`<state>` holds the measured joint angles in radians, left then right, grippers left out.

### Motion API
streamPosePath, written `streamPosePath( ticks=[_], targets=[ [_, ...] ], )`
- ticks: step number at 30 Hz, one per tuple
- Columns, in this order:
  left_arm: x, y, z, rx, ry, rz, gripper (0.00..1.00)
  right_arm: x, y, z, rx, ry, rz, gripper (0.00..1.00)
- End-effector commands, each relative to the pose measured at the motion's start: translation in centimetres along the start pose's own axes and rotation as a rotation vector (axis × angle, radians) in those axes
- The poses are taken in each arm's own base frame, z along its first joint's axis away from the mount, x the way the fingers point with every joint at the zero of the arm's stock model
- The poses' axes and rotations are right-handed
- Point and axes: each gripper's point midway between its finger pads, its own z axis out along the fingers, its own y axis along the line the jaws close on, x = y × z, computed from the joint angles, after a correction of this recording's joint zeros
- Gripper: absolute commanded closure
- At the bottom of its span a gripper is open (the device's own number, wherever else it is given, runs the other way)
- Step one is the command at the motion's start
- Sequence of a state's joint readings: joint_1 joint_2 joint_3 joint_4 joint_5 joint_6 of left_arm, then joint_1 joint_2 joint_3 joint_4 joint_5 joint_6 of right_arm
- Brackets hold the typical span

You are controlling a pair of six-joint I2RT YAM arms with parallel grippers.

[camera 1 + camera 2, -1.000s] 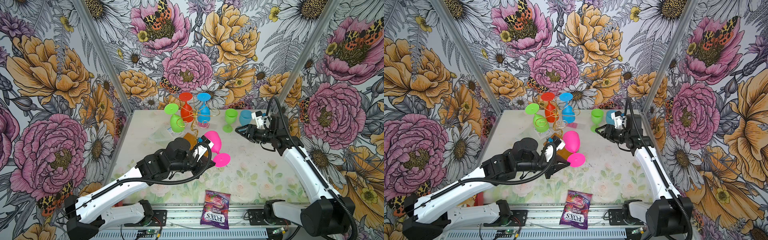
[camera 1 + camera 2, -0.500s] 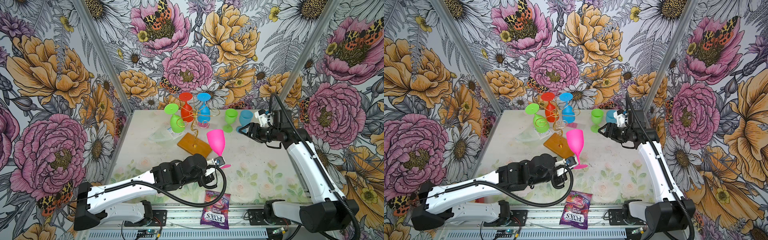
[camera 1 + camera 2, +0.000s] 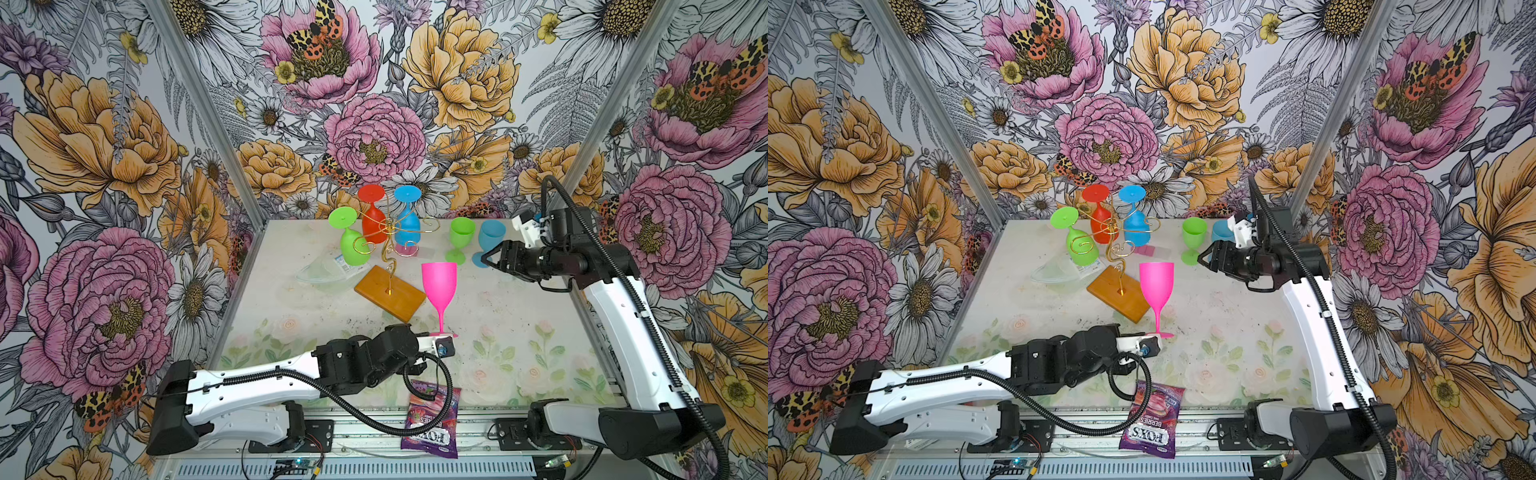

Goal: Take the wine glass off the wine glass rack
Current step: Pick up the wine glass from the wine glass rack.

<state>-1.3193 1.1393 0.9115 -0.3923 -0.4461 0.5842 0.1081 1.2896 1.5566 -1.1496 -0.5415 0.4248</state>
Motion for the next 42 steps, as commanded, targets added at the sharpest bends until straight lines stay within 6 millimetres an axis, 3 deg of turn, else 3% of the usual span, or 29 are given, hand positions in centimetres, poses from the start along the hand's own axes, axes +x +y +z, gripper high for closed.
streamPosePath(
  ticks=[1,16,22,36,42],
  targets=[
    [-0.6,0.7,0.0,-0.106,-0.014,0.127,1.00,0.5,1.0,-0.4,0.002,0.022,-0.026,0.32],
    [1.2,0.2,1.6,-0.215,0.087,0.403,1.00,2.2,4.3,-0.8,-0.073,0.110,-0.049,0.37],
    [2.2,0.3,2.4,-0.266,0.146,0.497,1.00,3.8,4.0,0.2,-0.047,0.184,-0.070,0.43],
    [2.8,1.0,2.3,-0.331,0.180,0.553,1.00,5.2,3.6,2.1,-0.039,0.266,-0.080,0.52],
    [3.0,0.9,2.6,-0.344,0.189,0.587,1.00,5.5,3.2,2.5,-0.037,0.285,-0.069,0.60]
  ],
)
